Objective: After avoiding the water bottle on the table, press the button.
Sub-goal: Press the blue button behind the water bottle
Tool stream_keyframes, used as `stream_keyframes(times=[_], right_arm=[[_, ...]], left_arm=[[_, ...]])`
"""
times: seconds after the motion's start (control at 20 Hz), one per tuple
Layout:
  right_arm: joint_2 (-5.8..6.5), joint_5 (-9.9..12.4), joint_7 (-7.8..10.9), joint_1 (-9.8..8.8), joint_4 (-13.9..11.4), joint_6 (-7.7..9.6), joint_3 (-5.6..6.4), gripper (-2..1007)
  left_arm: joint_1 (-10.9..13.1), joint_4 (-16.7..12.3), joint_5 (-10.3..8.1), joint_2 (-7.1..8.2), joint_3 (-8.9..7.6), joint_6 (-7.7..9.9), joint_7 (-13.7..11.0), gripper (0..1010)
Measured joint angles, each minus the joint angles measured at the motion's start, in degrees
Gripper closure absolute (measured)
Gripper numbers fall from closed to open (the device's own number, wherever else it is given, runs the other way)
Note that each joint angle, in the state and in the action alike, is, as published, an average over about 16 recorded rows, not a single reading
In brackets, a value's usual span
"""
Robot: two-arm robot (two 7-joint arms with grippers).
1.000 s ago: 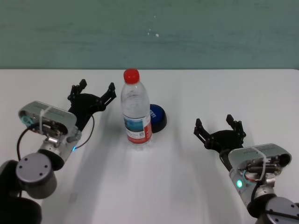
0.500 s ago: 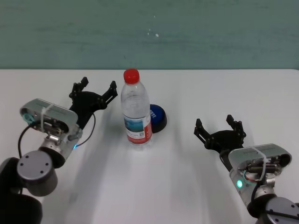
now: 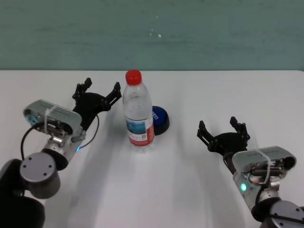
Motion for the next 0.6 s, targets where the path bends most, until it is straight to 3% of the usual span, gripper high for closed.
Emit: stream_keyframes(times=[0.6], right_arm=[[0.00,0.00,0.00,0.00,0.00,0.00,0.00,1]], left_arm=[[-0.01,0.54,0.52,-0.30,0.54,-0.30,0.26,0]])
